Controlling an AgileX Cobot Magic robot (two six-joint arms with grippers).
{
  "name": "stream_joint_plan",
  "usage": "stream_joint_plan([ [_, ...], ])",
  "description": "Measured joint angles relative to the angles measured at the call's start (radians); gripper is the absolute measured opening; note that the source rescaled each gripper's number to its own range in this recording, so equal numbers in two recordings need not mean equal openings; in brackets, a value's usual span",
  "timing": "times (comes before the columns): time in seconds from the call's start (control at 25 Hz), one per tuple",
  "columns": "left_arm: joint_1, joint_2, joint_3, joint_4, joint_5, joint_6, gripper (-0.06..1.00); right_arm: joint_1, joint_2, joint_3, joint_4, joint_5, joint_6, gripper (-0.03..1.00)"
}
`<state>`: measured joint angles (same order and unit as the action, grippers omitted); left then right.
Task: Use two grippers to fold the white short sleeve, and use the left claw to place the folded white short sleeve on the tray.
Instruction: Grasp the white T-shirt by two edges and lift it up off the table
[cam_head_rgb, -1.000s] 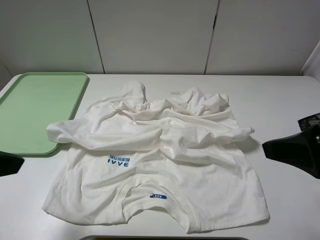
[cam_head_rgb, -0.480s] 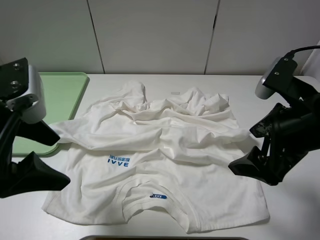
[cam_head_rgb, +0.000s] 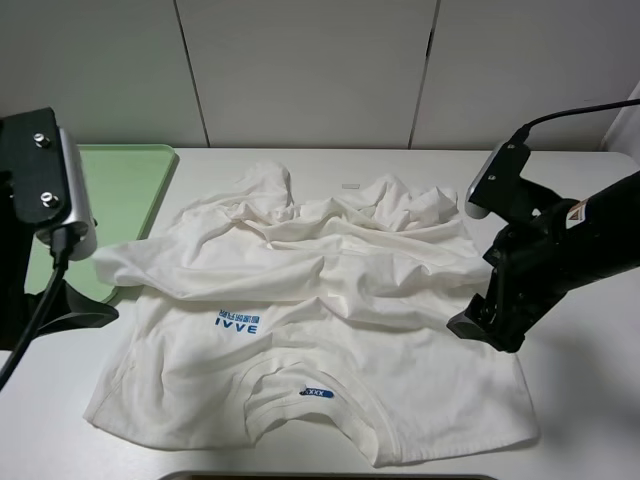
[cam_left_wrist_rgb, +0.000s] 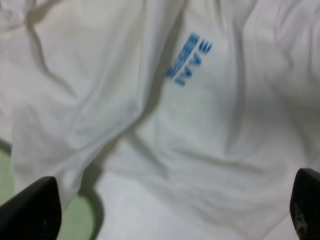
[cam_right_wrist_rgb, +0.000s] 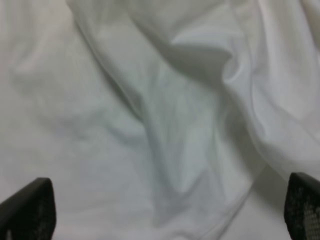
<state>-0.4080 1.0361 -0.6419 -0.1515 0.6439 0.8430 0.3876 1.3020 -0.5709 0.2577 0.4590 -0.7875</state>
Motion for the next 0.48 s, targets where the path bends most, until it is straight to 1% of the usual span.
stream_joint_plan([
  [0.04,0.0,0.0,0.0,0.0,0.0,0.0,0.91,0.0,0.038,0.0,-0.018,-0.016,0.0,1.0],
  [0.16,0.0,0.022,0.0,0.074,0.002,-0.006,0.91,0.0,0.124,0.0,-0.076,-0.059,0.0,1.0],
  [0.2,0.0,0.041,0.0,0.085,-0.017,-0.01,0.91,0.0,0.148,0.0,-0.096,-0.072,0.0,1.0],
  [0.36,0.0,0.112,0.0,0.089,-0.048,-0.012,0.9,0.0,0.212,0.0,-0.174,-0.149,0.0,1.0],
  [0.48,0.0,0.197,0.0,0.089,-0.105,-0.012,0.9,0.0,0.217,0.0,-0.219,-0.224,0.0,1.0],
])
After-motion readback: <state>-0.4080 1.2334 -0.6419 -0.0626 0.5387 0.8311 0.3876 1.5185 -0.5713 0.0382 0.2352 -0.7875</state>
